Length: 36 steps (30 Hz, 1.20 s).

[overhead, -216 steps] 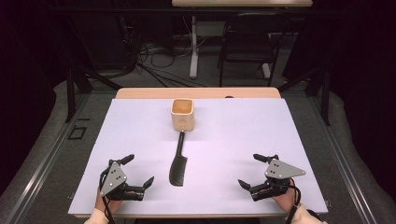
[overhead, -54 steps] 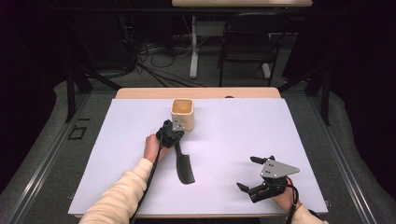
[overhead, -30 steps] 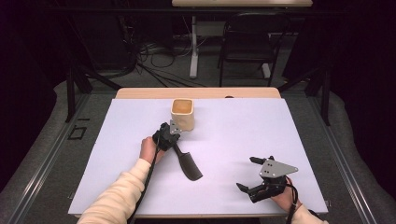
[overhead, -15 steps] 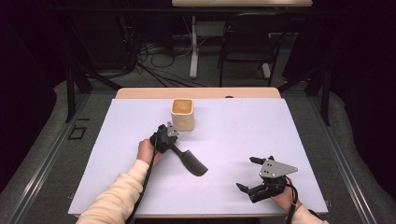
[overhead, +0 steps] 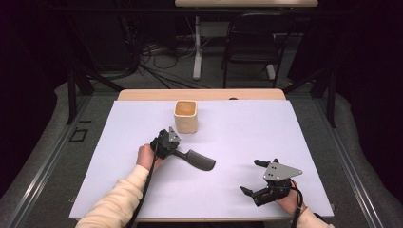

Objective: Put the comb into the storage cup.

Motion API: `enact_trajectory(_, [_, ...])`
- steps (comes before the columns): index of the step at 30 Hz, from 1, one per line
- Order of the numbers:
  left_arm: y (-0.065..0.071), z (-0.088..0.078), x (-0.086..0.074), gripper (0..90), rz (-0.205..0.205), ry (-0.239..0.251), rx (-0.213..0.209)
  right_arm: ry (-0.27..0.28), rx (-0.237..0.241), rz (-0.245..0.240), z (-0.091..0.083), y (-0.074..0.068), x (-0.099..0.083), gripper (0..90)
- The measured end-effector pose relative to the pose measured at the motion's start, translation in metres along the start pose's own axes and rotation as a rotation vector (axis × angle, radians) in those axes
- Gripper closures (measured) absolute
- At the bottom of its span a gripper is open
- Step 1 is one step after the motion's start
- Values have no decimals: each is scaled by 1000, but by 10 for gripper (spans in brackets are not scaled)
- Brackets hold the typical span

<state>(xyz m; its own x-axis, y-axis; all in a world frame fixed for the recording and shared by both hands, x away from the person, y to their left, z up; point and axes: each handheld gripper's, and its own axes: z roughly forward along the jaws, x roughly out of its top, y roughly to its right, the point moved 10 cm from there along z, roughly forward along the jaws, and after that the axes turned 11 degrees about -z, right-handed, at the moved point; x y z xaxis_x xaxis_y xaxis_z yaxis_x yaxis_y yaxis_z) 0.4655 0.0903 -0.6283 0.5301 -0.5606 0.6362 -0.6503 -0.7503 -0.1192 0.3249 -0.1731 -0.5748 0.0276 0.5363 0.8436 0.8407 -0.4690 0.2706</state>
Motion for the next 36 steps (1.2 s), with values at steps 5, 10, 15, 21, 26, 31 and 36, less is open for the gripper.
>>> enact_trajectory(5, [-1, -3, -4, 900, -3, -10, -2, 2, -2, 1, 0, 0, 0, 2])
enact_trajectory(10, [-1, -8, -9, 900, -12, -21, -12, -1, -1, 2, 0, 0, 0, 2])
enact_trajectory(15, [0, -12, -13, 900, -19, -33, -22, -3, 0, 1, 0, 0, 0, 2])
enact_trajectory(21, [-1, -15, -19, 900, -26, -44, -28, -4, -3, 1, 0, 0, 0, 3])
enact_trajectory(26, [2, -17, -22, 900, -26, -53, -34, -5, -2, 1, 0, 0, 0, 2])
enact_trajectory(31, [2, -21, -23, 900, -28, -59, -37, -5, -2, 0, 0, 0, 0, 3])
enact_trajectory(36, [2, -24, -27, 900, -27, -58, -37, -7, 0, -2, 0, 0, 0, 3])
